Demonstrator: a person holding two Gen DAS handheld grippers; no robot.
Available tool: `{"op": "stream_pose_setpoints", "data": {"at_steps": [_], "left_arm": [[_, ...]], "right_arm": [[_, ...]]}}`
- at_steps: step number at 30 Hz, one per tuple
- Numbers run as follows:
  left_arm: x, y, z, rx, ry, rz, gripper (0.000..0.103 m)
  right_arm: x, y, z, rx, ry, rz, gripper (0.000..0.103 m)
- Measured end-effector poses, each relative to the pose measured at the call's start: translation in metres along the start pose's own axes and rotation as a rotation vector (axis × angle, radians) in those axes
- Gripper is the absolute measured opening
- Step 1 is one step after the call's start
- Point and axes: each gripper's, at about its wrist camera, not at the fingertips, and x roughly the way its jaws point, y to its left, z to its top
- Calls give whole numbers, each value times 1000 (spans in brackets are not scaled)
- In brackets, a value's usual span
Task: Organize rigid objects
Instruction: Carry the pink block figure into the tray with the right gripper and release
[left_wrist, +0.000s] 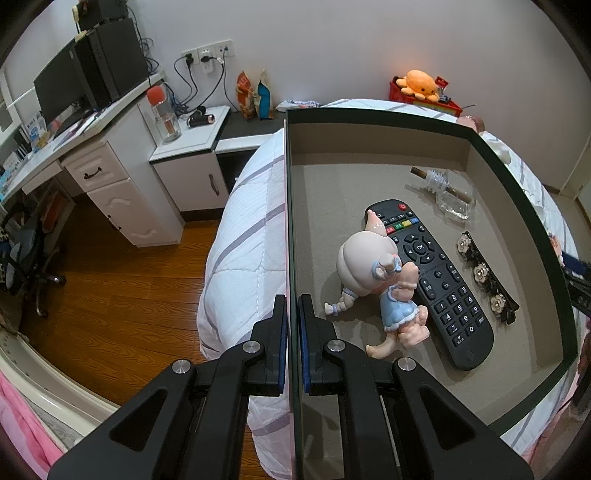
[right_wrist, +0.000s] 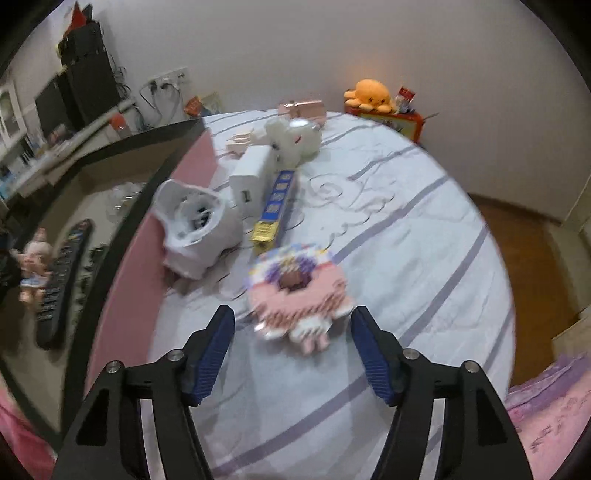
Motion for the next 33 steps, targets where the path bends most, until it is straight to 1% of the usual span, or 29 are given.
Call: {"op": "stream_pose_setpoints", "data": {"at_steps": [2,5,6,7,11,14,17,21,24,27,29,33], "left_arm": [[0,0,0,-2,0,-1,6],[-1,0,0,-2,1,-4,6],[0,0,0,-4,0,-6,6],[-1,0,0,-4,0,-7,6],[-1,1,0,-4,0,-14,6],[-1,1,-1,-2,0,-15,6],[-1,0,-1,-4,0,-15,6],[-1,0,-1,-7,0,-17,6],[-1,0,-1,-8,1,-19,6],[-1,2,0,-10,2,-26,6],[-1,1,0,-6,3,-26,6],[-1,2,0,-1,1,-27,6]], "right_arm": [[0,2,2,-26,-13,-25,67],[3,3,6,-52,-16,-14,66],[6,6,6,-73,-10,-23,59],[7,7,7,-83,-7,-30,59],[-1,4,9,-29,-30,-4,58],[-19,5,13,-11,-73,-3,59],[-42,16,25,-11,-132,28,59],[-60,55,40,-80,-176,113,59],[-53,89,48,-138,-155,161,59],[-40,110,51,-147,-122,188,59],[-27,117,52,-143,-89,168,59],[-16,125,49,-150,-57,128,59]]}}
